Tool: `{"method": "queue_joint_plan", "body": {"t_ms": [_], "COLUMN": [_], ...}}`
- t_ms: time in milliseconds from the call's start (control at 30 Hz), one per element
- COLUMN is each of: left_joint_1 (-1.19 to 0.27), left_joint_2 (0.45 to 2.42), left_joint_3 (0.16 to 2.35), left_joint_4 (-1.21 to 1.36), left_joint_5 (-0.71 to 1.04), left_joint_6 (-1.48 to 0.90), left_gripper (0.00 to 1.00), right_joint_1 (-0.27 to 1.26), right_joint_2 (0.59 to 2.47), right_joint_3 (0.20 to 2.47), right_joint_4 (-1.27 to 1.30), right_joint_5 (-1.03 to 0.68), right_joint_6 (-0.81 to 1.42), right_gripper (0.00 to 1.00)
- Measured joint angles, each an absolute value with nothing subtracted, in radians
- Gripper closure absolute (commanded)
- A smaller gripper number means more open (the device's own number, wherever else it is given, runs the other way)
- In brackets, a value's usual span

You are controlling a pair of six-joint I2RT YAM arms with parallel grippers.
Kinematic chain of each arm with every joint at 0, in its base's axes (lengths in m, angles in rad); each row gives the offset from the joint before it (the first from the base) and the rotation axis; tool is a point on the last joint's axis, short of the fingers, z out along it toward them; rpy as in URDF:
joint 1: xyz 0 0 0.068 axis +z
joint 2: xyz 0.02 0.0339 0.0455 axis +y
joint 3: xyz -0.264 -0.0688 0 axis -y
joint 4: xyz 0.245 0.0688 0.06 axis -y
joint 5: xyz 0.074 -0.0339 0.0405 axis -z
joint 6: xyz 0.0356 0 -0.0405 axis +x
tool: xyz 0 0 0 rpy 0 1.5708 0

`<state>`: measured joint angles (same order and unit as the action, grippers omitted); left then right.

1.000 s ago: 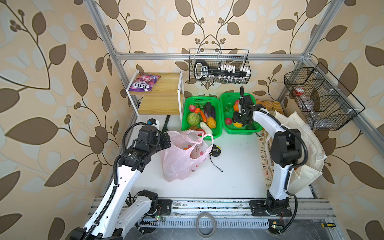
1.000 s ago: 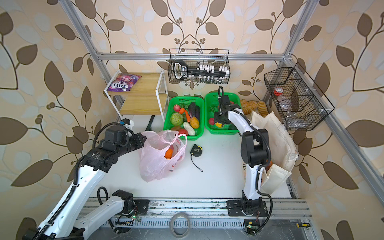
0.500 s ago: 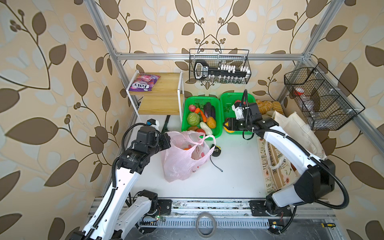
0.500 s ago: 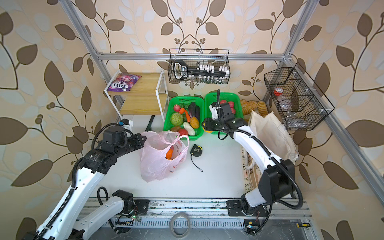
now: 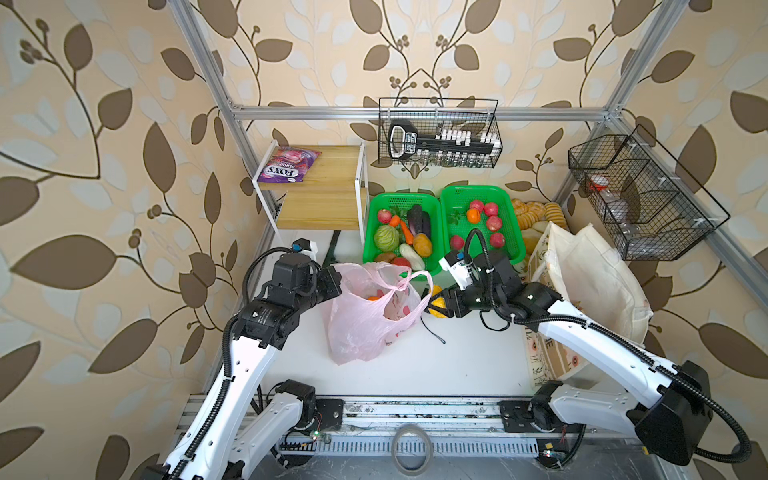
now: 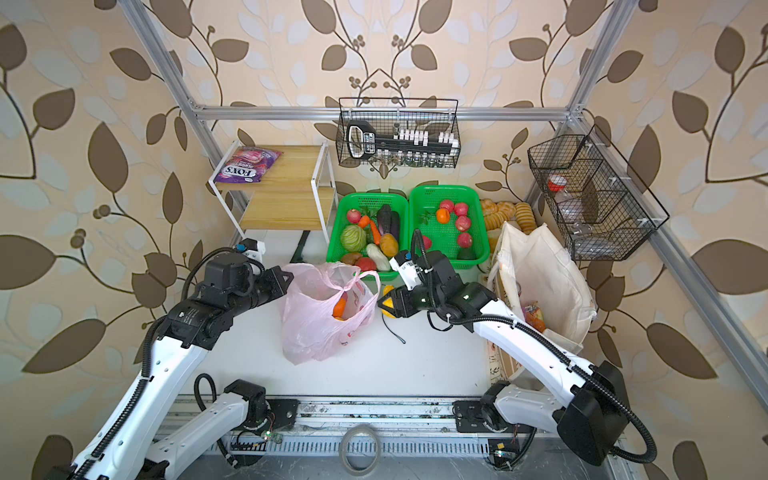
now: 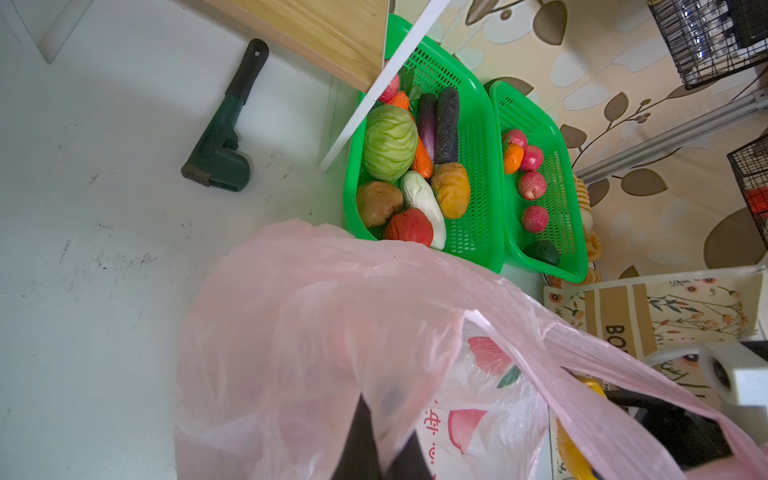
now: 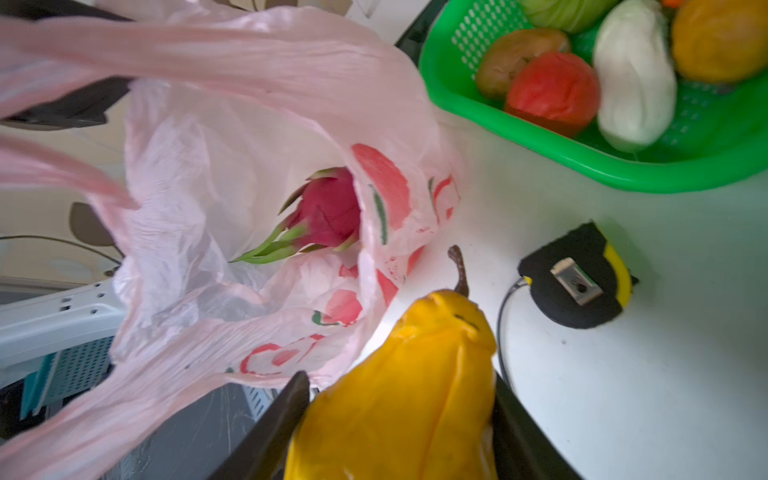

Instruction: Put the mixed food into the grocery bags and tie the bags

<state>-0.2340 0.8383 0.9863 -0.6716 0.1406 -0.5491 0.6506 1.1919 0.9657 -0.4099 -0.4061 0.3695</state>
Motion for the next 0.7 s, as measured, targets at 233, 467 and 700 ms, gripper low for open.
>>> {"method": "queue_joint_plan", "body": {"t_ms": [233, 467, 700], "left_joint_1": [-0.234, -0.234, -0.234], "left_joint_2": [0.838, 0.832, 0.831], "left_joint_3": [0.976, 0.976, 0.976], "left_joint_4": [-0.664, -0.662, -0.662], "left_joint_5": [0.170, 0.184, 0.194], "left_joint_6": [-0.554, -0.554, -0.554], "left_gripper": [1.00, 1.00, 1.00], "right_joint_1": [0.738, 0.760, 0.781], "right_joint_2": [1.238, 1.349, 1.436], "right_joint_3": [0.989, 1.066, 1.088], "right_joint_4": [-0.235, -0.183, -0.084], "right_joint_5": [-0.482, -0.502, -0.500], "right_joint_6": [0.377, 0.369, 0.386], "right_gripper": [0.56, 0.55, 0.53]}}
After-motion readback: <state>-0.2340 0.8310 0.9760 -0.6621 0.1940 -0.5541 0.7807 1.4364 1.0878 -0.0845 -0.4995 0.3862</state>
